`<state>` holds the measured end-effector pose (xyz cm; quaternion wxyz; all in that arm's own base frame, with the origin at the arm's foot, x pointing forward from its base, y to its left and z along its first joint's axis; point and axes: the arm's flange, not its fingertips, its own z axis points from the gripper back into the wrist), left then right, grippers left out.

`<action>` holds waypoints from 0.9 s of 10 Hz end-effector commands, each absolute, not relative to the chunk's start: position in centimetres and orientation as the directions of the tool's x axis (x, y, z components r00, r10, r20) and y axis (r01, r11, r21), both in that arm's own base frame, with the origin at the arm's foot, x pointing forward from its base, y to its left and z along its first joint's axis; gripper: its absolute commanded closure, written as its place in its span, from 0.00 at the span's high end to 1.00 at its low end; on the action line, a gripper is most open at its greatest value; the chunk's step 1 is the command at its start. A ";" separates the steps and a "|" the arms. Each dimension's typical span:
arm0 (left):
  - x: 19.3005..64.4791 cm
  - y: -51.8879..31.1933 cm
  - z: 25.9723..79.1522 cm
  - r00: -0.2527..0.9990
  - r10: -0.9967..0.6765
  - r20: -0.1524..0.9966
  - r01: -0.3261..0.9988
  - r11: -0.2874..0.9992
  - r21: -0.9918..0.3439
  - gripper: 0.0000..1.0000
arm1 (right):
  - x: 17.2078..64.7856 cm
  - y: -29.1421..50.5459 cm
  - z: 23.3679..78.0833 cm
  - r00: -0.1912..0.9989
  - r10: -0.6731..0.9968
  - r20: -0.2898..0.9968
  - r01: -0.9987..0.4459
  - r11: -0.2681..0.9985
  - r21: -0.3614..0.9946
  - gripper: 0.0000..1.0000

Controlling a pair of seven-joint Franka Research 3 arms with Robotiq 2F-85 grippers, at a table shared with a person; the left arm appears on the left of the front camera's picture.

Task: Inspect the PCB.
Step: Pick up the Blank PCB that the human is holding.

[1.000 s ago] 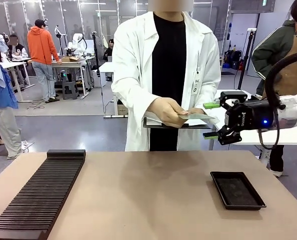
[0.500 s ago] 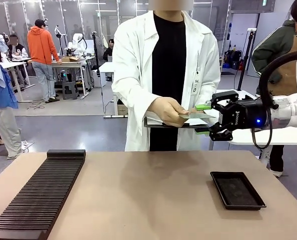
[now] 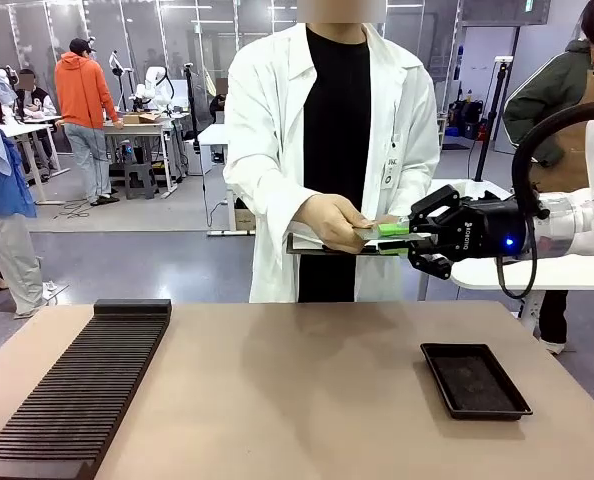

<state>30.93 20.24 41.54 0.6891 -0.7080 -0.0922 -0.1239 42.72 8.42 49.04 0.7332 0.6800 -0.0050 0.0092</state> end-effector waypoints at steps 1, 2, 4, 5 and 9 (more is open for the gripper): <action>31.3 20.7 41.6 0.953 -0.051 0.298 0.297 -0.019 -0.955 1.00 | 42.2 9.3 49.4 1.000 -0.019 -0.006 0.008 0.072 0.997 0.00; 31.3 20.7 41.6 0.953 -0.051 0.298 0.297 -0.019 -0.955 1.00 | 42.2 9.4 49.4 1.000 -0.016 -0.007 0.008 0.074 0.997 0.00; 31.3 20.7 41.6 0.953 -0.051 0.298 0.297 -0.019 -0.955 1.00 | 42.3 9.3 49.2 1.000 -0.014 -0.011 0.012 0.072 0.997 0.00; 31.3 20.7 41.6 0.953 -0.051 0.298 0.297 -0.019 -0.955 1.00 | 42.3 9.1 48.9 1.000 -0.016 -0.017 0.018 0.067 0.998 0.00; 31.3 20.7 41.6 0.953 -0.051 0.298 0.297 -0.019 -0.955 1.00 | 42.5 8.7 48.8 1.000 0.006 0.011 -0.012 0.078 0.997 0.00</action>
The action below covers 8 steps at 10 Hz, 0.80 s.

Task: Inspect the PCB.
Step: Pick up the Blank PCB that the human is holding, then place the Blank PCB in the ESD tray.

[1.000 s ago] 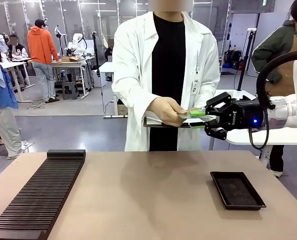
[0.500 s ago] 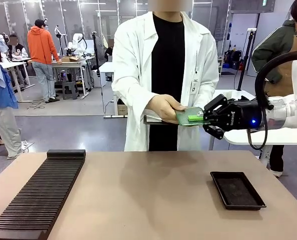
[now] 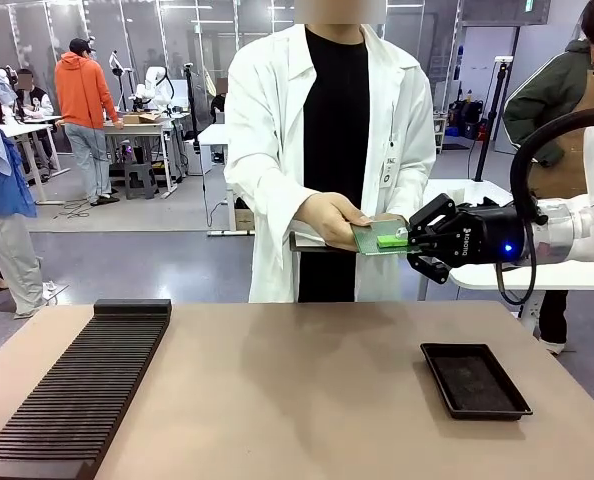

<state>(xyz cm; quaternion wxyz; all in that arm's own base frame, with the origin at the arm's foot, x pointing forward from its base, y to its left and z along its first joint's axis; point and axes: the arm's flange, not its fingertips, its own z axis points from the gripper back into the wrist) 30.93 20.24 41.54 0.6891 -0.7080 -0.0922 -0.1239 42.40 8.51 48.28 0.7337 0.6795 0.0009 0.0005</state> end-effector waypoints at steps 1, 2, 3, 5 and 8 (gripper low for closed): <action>31.3 20.7 41.6 0.953 -0.051 0.298 0.297 -0.019 -0.955 1.00 | 42.5 8.7 48.8 1.000 0.006 0.011 -0.012 0.078 0.997 0.00; 31.3 20.7 41.6 0.953 -0.051 0.298 0.297 -0.019 -0.955 1.00 | 42.5 8.7 48.8 1.000 0.006 0.011 -0.012 0.078 0.997 0.00; 31.3 20.7 41.6 0.953 -0.051 0.298 0.297 -0.019 -0.955 1.00 | 42.5 8.7 48.8 1.000 0.006 0.011 -0.012 0.078 0.997 0.00; 31.3 20.7 41.6 0.953 -0.051 0.298 0.297 -0.019 -0.955 1.00 | 42.5 8.7 48.8 1.000 0.006 0.011 -0.012 0.078 0.997 0.00; 31.3 20.7 41.6 0.953 -0.051 0.298 0.297 -0.019 -0.955 1.00 | 42.5 8.7 48.8 1.000 0.006 0.011 -0.012 0.078 0.997 0.00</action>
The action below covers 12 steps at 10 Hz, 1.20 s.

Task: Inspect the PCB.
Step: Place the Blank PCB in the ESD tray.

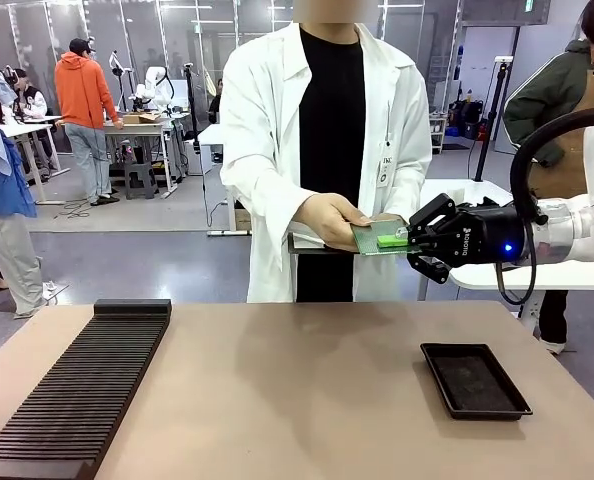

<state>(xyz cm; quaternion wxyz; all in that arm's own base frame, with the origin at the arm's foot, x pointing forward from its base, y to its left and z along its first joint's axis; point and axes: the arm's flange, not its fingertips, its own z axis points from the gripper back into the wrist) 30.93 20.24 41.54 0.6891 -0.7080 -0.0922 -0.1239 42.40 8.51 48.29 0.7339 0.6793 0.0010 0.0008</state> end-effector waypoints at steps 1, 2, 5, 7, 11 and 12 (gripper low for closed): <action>31.3 20.7 41.6 0.953 -0.051 0.298 0.297 -0.019 -0.955 1.00 | 42.5 8.7 48.8 1.000 0.006 0.011 -0.012 0.078 0.997 0.00; 31.3 20.7 41.6 0.953 -0.051 0.298 0.297 -0.019 -0.955 1.00 | 42.5 8.7 48.8 1.000 0.006 0.011 -0.012 0.078 0.997 0.00; 31.3 20.7 41.6 0.953 -0.051 0.298 0.297 -0.019 -0.955 1.00 | 42.5 8.7 48.8 1.000 0.006 0.011 -0.012 0.078 0.997 0.00; 31.3 20.7 41.6 0.953 -0.051 0.298 0.297 -0.019 -0.955 1.00 | 42.5 8.7 48.8 1.000 0.006 0.011 -0.012 0.078 0.997 0.00; 31.3 20.7 41.6 0.953 -0.051 0.298 0.297 -0.019 -0.955 1.00 | 42.5 8.7 48.8 1.000 0.006 0.011 -0.012 0.078 0.997 0.00; 31.3 20.7 41.6 0.953 -0.051 0.298 0.297 -0.019 -0.955 1.00 | 42.5 8.7 48.8 1.000 0.006 0.011 -0.012 0.078 0.997 0.00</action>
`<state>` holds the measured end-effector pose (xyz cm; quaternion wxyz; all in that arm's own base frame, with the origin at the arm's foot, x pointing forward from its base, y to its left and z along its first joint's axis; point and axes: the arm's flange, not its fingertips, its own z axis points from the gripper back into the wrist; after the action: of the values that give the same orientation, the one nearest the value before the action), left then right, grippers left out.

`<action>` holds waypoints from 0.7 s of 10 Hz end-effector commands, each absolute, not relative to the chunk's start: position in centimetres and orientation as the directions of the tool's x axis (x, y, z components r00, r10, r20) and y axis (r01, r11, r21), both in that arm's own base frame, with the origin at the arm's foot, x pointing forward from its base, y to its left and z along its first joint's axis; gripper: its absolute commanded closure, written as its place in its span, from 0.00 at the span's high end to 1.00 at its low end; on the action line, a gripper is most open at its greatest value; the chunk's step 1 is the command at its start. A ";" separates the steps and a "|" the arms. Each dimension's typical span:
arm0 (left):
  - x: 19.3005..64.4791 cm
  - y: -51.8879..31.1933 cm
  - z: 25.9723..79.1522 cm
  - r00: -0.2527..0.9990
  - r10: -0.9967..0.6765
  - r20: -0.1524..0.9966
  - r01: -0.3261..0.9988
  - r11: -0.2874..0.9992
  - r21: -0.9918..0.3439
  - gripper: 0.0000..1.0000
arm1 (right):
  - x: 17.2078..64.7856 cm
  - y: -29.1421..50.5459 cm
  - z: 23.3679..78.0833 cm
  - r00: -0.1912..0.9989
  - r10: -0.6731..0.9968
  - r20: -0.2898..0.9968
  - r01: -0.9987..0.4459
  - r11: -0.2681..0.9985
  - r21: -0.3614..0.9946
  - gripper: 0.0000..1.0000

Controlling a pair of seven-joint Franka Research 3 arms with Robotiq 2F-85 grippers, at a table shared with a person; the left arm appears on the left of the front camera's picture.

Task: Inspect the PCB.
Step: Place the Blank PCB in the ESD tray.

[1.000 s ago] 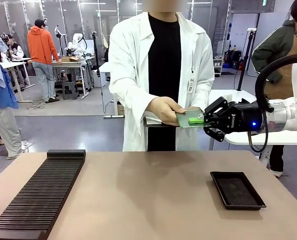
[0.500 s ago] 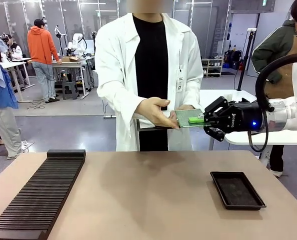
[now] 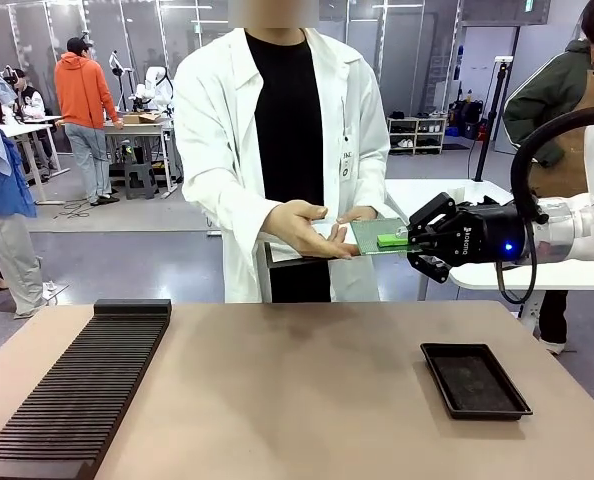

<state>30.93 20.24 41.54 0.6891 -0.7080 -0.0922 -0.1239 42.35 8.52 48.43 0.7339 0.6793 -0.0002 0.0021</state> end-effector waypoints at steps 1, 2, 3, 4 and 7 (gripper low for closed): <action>31.3 20.7 41.6 0.953 -0.051 0.298 0.297 -0.019 -0.955 1.00 | 42.5 8.7 48.8 1.000 0.006 0.011 -0.012 0.078 0.997 0.00; 31.3 20.7 41.6 0.953 -0.051 0.298 0.297 -0.019 -0.955 1.00 | 42.5 8.7 48.8 1.000 0.006 0.011 -0.012 0.078 0.997 0.00; 31.3 20.7 41.6 0.953 -0.051 0.298 0.297 -0.019 -0.955 1.00 | 42.5 8.7 48.8 1.000 0.006 0.011 -0.012 0.078 0.997 0.00; 31.3 20.7 41.6 0.953 -0.051 0.298 0.297 -0.019 -0.955 1.00 | 42.4 8.5 48.4 1.000 0.003 0.003 -0.003 0.077 0.997 0.03; 31.3 20.7 41.6 0.953 -0.051 0.298 0.297 -0.019 -0.955 1.00 | 41.2 5.7 46.8 0.994 -0.011 0.109 -0.099 0.343 0.934 0.03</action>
<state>30.93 20.24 41.54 0.6891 -0.7080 -0.0922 -0.1240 41.79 6.67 47.43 0.7887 0.6142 -0.0145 0.0196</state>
